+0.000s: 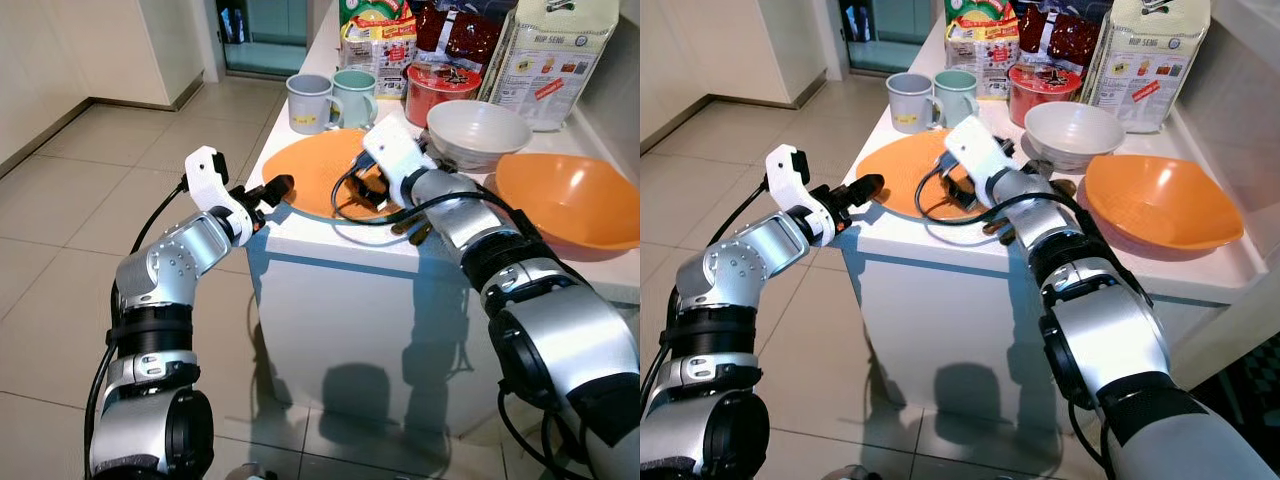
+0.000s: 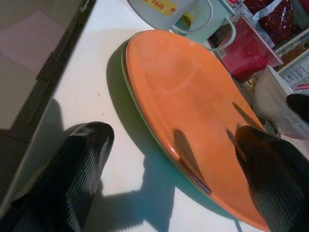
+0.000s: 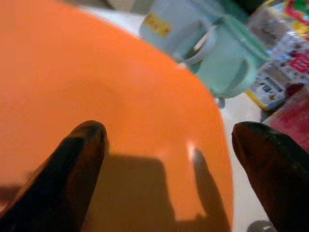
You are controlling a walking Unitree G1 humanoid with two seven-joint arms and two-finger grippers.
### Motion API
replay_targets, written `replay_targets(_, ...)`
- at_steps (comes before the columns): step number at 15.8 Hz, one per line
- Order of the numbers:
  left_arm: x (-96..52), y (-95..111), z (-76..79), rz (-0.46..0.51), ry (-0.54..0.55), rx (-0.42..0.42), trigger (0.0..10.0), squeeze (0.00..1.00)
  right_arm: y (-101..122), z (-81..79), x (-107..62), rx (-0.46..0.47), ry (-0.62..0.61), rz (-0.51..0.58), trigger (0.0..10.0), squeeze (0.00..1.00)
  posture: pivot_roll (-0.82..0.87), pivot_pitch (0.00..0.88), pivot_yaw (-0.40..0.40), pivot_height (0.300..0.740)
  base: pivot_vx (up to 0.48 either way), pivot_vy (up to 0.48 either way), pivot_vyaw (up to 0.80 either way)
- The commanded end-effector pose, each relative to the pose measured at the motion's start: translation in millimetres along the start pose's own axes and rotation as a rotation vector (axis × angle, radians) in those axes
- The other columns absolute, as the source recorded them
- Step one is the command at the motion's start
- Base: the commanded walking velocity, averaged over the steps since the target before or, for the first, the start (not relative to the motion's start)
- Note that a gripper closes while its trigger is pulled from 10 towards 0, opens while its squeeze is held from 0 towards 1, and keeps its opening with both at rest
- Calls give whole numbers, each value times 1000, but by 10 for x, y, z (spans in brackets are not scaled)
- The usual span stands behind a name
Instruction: Setting the table
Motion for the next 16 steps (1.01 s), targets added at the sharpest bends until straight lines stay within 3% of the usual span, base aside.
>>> replay_targets(1, 25, 22, 15, -5, -4, 18, 10000, 0, -59, -44, 6, -55, 33, -52, 10000, 0, 22, 0, 30, 740, 0, 0, 0)
replay_targets(3, 41, 14, 21, -12, -10, 23, 10000, 0, -121, -122, 1, -108, 120, -115, 10000, 0, 20, 0, 30, 740, 0, 0, 0)
replay_targets(7, 46, 13, 42, -13, -24, 15, 10000, 0, -183, -249, -26, -125, 259, -164, 10000, 0, 23, 0, 22, 740, 0, 0, 0)
replay_targets(12, 34, 98, 85, 4, -60, -16, 10000, 0, 39, -419, -32, -108, 429, -73, 10000, 0, 35, 0, 11, 740, 0, 0, 0)
replay_targets(16, 22, 69, 92, -26, -66, -10, 10000, 0, 138, -445, -23, -77, 447, -30, 10000, 0, 36, 0, 11, 740, 0, 0, 0)
Point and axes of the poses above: a point about 5 cm out from each wrist's last joint towards the gripper, its own x axis pointing out of the wrist towards the gripper, its own y axis along the axis of the wrist's last joint, z = x × y, the point moved 4 cm from there along x, pointing out of the wrist towards the gripper, and after that the axes turned 2 degrees about -x, right-handed, at the moved point
